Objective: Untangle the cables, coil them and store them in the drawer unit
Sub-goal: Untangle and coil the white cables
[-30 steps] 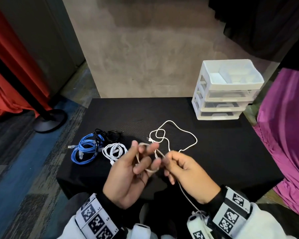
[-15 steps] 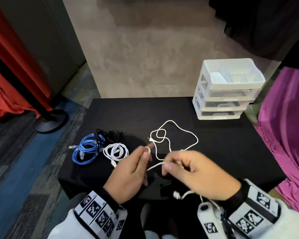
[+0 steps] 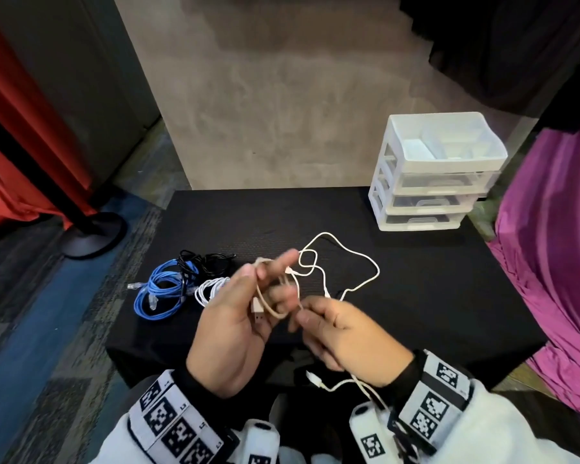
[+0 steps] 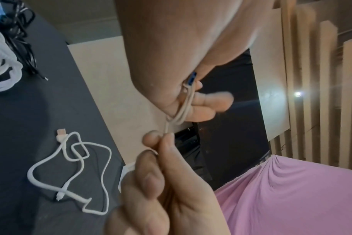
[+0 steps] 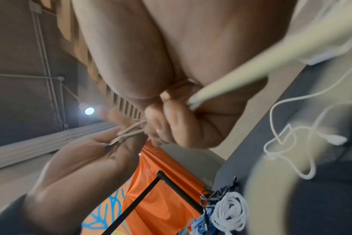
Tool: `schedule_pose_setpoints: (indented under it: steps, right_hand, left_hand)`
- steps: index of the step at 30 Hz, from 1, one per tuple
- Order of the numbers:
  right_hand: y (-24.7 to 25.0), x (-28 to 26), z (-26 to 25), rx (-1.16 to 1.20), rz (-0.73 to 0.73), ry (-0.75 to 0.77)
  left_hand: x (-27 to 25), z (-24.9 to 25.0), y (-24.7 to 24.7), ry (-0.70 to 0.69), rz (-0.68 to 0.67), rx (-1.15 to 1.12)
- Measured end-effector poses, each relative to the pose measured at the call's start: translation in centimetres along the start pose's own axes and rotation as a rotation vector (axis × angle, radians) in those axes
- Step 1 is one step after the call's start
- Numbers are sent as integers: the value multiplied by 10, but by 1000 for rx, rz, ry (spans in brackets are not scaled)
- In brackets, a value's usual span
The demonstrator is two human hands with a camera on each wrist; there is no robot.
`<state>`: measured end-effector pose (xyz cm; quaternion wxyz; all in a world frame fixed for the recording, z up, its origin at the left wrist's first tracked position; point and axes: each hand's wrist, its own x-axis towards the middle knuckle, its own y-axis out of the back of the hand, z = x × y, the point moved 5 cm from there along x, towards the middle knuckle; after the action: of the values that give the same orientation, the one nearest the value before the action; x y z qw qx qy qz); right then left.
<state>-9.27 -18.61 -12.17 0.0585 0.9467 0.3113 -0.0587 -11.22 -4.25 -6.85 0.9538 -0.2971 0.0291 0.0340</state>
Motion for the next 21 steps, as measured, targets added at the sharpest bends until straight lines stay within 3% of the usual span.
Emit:
schedule_pose_setpoints:
  steps: [3,6,8,10,13,17,21]
  right_hand:
    - [-17,-6,-4,-54,-87,-29]
    - [-18,-7,-12,-152,-58,-41]
    - [-11,-6,-21,-300,-35,-13]
    - [-2,-6,-28,-421,-61,10]
    - [14,-8,-30,-426,-111,-71]
    - [30,-7,-36,-275,-129,-134]
    - [66,6,-46,60,225,-16]
  left_hand:
    - [5,2,9,-206,133,254]
    - [5,-5,10,-429,-3,921]
    - [6,-17,11,-457,-114,1351]
    - [8,-24,13,-414,-158,1539]
    - [8,-37,15,-208,-287,1371]
    - [-5,-44,4,125,-403,887]
    - [-12,-56,9,121,-507,873]
